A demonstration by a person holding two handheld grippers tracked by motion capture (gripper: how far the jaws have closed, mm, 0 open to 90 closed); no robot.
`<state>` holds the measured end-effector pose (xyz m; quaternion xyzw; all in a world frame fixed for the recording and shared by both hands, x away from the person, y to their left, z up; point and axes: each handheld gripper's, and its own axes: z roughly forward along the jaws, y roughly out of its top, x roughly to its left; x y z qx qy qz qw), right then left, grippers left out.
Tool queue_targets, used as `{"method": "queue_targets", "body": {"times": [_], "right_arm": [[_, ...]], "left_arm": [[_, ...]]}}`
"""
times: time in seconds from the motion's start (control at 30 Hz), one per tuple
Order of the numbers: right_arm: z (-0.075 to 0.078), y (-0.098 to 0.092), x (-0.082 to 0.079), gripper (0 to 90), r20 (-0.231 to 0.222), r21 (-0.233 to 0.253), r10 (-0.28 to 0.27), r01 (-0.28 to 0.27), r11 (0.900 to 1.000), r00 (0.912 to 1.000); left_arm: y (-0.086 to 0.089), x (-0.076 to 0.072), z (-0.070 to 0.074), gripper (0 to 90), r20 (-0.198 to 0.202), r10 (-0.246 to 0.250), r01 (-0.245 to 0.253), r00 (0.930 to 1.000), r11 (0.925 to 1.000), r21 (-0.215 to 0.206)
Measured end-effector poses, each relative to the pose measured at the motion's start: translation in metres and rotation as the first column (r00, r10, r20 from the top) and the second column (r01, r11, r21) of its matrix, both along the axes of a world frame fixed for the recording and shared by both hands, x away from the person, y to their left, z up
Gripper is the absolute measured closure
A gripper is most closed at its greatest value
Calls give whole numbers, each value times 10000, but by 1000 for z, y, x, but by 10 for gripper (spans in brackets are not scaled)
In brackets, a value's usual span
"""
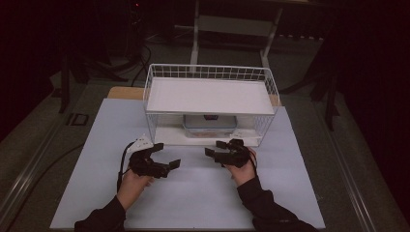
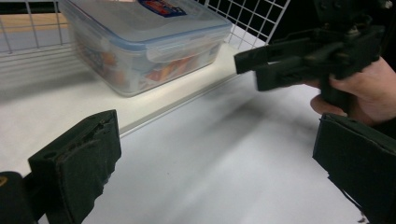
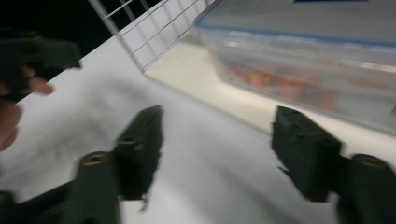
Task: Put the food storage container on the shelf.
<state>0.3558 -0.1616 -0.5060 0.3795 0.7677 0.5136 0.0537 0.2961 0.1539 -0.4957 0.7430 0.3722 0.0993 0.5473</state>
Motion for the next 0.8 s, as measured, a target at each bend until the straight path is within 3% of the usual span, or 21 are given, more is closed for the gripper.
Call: {"method": "queue_targets", "body": {"times": [0.1, 0.17, 0.3, 0.5, 0.63, 0.8], "right_arm": [[-1, -6, -10, 204, -38, 238, 256, -255, 9994, 9997], [0, -9, -17, 179, 100, 128, 352, -354, 9993, 9993], [-2, -19, -32, 177, 162, 108, 286, -288, 9995, 9995], [-8, -36, -57, 177, 311, -660, 398, -376, 9971, 9987], [-8, -41, -63, 177, 481, -1026, 359, -308, 9942, 9982], [-8, -45, -61, 177, 514, -956, 271, -221, 9952, 9983]], "left_arm": [[-1, -2, 0, 12, 41, -125, 125, 9999, 9999, -29], [-2, -2, 0, 12, 82, -206, 206, 9998, 9998, 33], [-3, -6, 1, 12, 299, -253, 250, 9992, 9996, 100], [-3, -5, -2, 12, 276, -330, 327, 9991, 9994, 121], [-5, -6, -2, 12, 282, -413, 410, 9988, 9991, 91], [-7, -7, -3, 12, 331, -553, 547, 9979, 9983, 175]]}}
